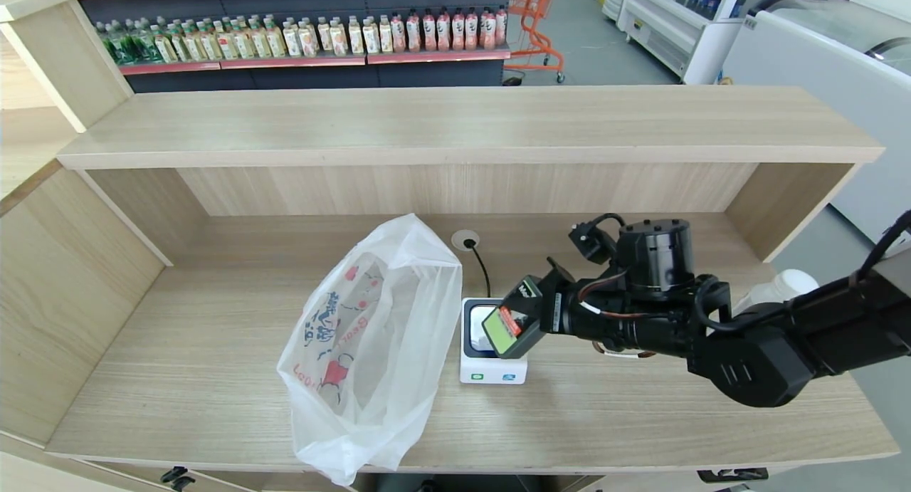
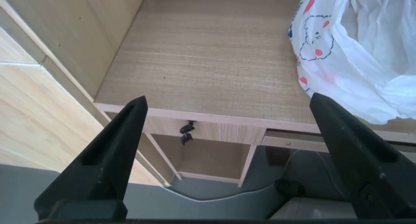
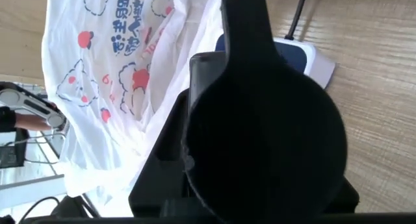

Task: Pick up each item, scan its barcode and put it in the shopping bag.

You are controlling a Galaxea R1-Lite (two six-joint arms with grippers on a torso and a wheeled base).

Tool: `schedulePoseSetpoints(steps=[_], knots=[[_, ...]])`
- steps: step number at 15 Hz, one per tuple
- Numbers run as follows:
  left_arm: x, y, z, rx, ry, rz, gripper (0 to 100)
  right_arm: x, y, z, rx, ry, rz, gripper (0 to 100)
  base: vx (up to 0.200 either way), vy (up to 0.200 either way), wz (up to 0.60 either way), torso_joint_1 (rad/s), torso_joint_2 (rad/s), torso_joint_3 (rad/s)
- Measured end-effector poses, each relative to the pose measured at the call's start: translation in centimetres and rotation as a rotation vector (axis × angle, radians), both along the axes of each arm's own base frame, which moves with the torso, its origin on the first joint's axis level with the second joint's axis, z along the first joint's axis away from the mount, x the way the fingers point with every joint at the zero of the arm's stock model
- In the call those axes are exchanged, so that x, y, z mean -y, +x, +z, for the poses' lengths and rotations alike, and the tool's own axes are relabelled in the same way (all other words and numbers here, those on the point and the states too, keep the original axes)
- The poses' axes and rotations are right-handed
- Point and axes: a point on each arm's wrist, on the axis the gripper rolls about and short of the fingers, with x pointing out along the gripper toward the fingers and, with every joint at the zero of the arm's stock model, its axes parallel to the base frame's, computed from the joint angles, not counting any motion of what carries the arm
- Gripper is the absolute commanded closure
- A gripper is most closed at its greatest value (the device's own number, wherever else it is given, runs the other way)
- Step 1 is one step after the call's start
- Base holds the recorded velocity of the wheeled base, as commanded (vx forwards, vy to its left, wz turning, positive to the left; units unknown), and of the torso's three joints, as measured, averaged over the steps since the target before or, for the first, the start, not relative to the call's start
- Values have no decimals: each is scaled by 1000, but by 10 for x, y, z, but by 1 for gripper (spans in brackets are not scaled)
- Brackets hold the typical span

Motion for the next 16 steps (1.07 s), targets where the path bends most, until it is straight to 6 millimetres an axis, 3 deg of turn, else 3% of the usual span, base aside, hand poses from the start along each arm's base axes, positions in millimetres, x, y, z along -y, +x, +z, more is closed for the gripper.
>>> schedulePoseSetpoints(steps=[12,16], knots=[[0,0,0,0,0,0,0,-10,8,-25,66,-90,59,100,0,0,0,0,0,0],[0,0,0,0,0,0,0,-9,9,-19,72,-69,51,100,0,0,0,0,0,0]])
